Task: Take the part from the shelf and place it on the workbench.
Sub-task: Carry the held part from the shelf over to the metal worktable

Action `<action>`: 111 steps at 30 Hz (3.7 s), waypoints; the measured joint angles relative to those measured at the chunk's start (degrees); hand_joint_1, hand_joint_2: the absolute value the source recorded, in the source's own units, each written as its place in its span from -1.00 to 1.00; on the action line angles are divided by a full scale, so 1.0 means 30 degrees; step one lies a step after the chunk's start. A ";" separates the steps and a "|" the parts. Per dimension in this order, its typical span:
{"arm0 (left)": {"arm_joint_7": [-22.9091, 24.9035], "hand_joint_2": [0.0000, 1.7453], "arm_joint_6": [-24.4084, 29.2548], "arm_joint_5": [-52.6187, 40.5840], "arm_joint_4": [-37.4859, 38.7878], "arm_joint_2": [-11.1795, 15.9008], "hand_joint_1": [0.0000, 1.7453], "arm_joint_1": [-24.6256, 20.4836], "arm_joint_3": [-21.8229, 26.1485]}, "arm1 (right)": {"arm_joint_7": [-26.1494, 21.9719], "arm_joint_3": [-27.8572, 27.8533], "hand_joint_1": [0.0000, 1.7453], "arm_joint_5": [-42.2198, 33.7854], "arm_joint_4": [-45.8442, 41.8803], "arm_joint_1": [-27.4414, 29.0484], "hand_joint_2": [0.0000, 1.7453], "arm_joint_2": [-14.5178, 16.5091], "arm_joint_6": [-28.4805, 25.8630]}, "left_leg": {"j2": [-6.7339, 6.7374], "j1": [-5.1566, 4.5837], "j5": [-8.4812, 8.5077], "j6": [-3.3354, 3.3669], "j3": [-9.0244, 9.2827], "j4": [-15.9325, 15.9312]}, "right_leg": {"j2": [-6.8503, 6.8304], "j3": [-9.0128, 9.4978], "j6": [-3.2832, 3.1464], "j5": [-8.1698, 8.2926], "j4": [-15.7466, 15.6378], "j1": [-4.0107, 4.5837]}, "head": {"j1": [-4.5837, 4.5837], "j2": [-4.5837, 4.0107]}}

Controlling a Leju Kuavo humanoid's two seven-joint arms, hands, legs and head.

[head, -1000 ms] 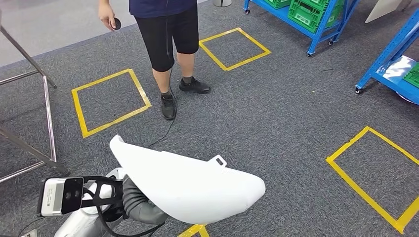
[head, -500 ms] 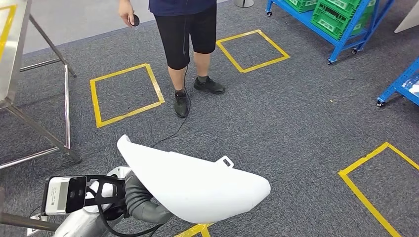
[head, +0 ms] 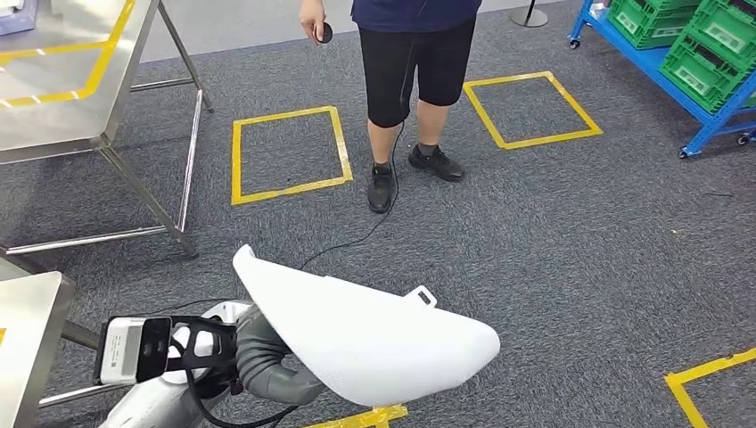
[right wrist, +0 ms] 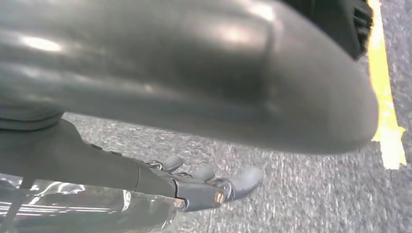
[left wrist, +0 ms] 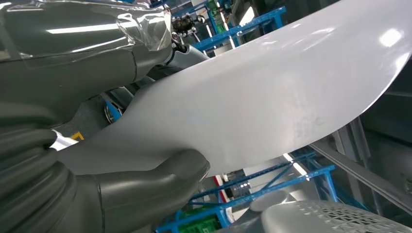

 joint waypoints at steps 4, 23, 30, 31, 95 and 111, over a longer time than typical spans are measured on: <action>-0.0045 1.00 0.0027 -0.0029 0.0074 0.0062 0.98 -0.0082 -0.0018 | -0.0004 0.0015 -1.00 -0.0009 -0.0029 0.0031 -1.00 0.0035 -0.0051 | 0.1648 0.0092 -0.1109 -0.0305 -0.1210 0.2307 | -0.0754 0.0211 -0.0483 -0.0101 -0.0066 0.0112 | -0.0160 0.0000; -0.0033 1.00 0.0153 -0.0044 0.0596 0.0108 0.98 -0.0281 -0.0107 | -0.0242 0.0397 -1.00 0.0002 -0.0474 0.0211 -1.00 0.0290 0.0621 | 0.1337 -0.0119 0.0648 0.0637 0.0187 -0.0751 | -0.0851 -0.2198 -0.0136 -0.2295 0.4998 0.0374 | -0.0109 0.0000; 0.0004 1.00 0.0135 -0.0058 0.0829 0.0117 0.98 -0.0254 -0.0222 | -0.0235 0.0497 -1.00 0.0004 -0.0452 0.0153 -1.00 0.0291 0.0503 | -0.0349 -0.0014 0.0255 0.0009 -0.0056 -0.0160 | 0.0207 -0.0074 -0.0092 0.0217 -0.0186 0.0160 | -0.0043 0.0000; 0.0009 1.00 0.0129 -0.0058 0.0842 0.0131 0.98 -0.0243 -0.0220 | -0.0233 0.0514 -1.00 0.0004 -0.0452 0.0122 -1.00 0.0302 0.0499 | -0.0364 0.0025 0.0225 -0.0038 -0.0114 -0.0121 | 0.0019 -0.0020 -0.0224 0.0217 -0.0194 0.0174 | -0.0043 0.0000; -0.0064 1.00 -0.0095 -0.0184 0.1333 0.0068 0.98 -0.0411 -0.0506 | 0.0461 0.0465 -1.00 -0.0008 -0.0044 0.0059 -1.00 0.0572 0.0306 | 0.1512 0.0064 -0.0713 -0.0276 -0.0271 0.1019 | -0.0763 0.0246 -0.0538 0.0552 -0.0754 0.0199 | 0.0148 0.0000; -0.0113 1.00 -0.0095 -0.0153 0.1346 0.0048 0.98 -0.0433 -0.0295 | 0.0971 0.0059 -1.00 -0.0262 -0.0058 -0.0113 -1.00 0.0705 0.0111 | 0.2471 -0.0063 0.0731 0.0583 0.0639 -0.1204 | -0.1292 -0.0109 -0.0403 -0.0932 0.1159 0.0496 | 0.0142 0.0000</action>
